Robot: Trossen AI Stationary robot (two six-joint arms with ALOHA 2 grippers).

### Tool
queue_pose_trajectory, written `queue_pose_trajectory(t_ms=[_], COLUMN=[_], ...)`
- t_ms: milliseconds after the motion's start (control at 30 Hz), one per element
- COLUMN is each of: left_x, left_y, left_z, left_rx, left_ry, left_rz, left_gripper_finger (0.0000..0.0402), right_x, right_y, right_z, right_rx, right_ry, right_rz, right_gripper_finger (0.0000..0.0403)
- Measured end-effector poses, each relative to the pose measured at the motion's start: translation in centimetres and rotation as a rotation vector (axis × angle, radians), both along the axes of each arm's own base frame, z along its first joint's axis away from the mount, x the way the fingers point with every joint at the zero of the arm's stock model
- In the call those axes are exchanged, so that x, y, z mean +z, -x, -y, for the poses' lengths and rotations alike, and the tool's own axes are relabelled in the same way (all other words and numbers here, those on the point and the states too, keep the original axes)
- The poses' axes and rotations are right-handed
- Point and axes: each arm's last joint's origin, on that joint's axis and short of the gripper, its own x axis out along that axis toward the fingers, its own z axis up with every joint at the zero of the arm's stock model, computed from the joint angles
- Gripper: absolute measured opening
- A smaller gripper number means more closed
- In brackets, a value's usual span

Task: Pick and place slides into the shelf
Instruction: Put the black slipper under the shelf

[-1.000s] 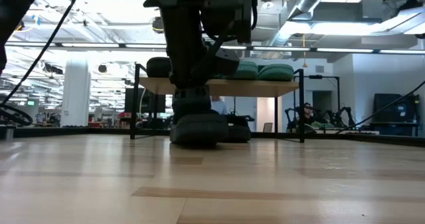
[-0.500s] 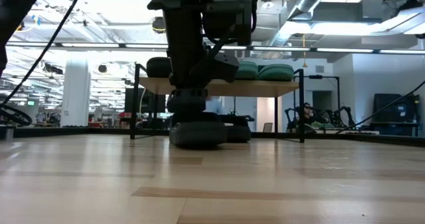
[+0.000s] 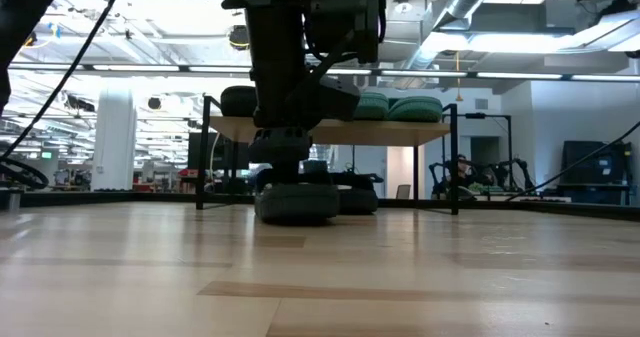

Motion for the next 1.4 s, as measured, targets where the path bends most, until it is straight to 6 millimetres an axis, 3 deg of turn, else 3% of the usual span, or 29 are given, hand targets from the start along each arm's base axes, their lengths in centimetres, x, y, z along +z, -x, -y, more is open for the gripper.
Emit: queue_pose_trajectory(t_ms=[433, 1133, 1300, 1400], left_x=[1.0, 1.8, 1.9, 2.0], left_y=[0.4, 0.1, 0.4, 0.7], left_z=[0.4, 0.3, 0.5, 0.2], left_rx=[0.045, 0.008, 0.026, 0.045], left_ry=[0.02, 0.161, 0.07, -0.014], left_rz=[0.047, 0.07, 0.07, 0.055], left_gripper_finger=[0.0137, 0.014, 0.0136, 0.0113], right_x=[0.0, 0.0, 0.0, 0.0], right_y=[0.0, 0.0, 0.0, 0.0], right_z=[-0.1, -0.1, -0.1, -0.1], right_rx=[0.021, 0.025, 0.025, 0.025], right_ry=[0.001, 0.005, 0.005, 0.005], right_rz=[0.001, -0.002, -0.002, -0.002], right_gripper_finger=[0.0061, 0.0061, 0.0061, 0.0061])
